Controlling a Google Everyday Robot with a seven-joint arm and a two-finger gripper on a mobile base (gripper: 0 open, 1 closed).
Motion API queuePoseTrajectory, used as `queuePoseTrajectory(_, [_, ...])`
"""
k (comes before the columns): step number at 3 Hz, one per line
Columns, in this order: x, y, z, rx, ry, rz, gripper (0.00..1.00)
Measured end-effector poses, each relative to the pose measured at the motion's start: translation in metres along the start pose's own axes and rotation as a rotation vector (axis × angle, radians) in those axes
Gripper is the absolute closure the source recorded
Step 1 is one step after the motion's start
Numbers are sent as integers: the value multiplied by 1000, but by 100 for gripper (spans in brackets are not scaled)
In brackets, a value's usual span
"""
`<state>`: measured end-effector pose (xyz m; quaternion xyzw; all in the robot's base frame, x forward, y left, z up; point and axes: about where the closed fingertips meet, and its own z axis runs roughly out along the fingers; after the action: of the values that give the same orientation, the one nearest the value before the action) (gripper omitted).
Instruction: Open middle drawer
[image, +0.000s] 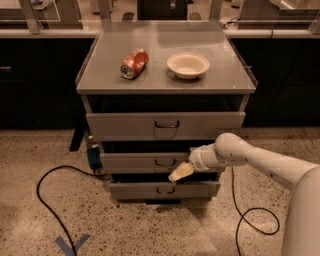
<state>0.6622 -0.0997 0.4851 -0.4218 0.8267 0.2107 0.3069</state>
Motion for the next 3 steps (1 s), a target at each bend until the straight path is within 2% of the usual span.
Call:
queuePoseTrajectory(1, [8,2,16,-33,29,5,0])
queuePoseTrajectory(2, [15,2,30,-81,-6,55,0])
queuePoseTrajectory(3, [14,3,31,-79,-6,53,0])
